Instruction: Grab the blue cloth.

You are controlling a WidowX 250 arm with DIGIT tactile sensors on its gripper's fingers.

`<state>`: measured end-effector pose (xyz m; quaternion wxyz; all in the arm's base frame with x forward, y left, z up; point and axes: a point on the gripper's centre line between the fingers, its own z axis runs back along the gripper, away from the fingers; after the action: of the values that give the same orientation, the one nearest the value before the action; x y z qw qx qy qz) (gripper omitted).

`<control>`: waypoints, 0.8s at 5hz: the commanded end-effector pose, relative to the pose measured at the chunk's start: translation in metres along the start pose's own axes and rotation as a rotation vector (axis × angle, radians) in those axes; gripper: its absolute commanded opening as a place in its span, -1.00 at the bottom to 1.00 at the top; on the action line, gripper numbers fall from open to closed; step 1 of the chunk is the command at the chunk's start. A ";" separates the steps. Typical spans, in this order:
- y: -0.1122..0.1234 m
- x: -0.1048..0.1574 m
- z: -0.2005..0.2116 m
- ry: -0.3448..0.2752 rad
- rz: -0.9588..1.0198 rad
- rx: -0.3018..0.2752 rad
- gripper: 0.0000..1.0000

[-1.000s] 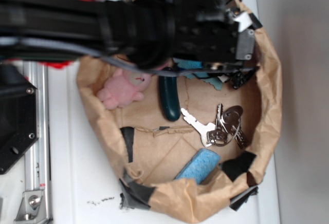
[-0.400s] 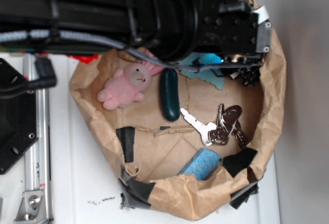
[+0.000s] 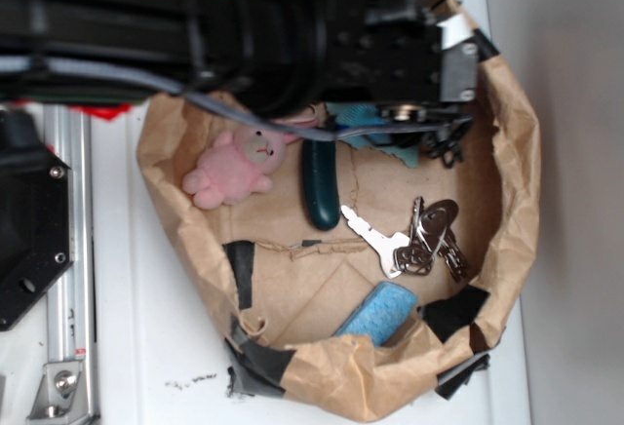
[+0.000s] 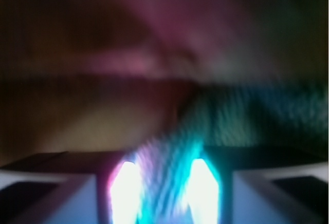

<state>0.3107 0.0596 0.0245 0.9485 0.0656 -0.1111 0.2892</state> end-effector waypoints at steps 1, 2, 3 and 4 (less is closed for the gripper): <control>0.007 0.000 0.059 -0.083 -0.082 -0.125 -1.00; 0.007 -0.006 0.074 -0.104 -0.125 -0.140 -1.00; 0.007 -0.014 0.101 -0.141 -0.195 -0.168 -1.00; 0.013 -0.013 0.105 -0.144 -0.176 -0.175 -1.00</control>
<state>0.2726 0.0283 0.1067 0.9666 0.0134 -0.1780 0.1841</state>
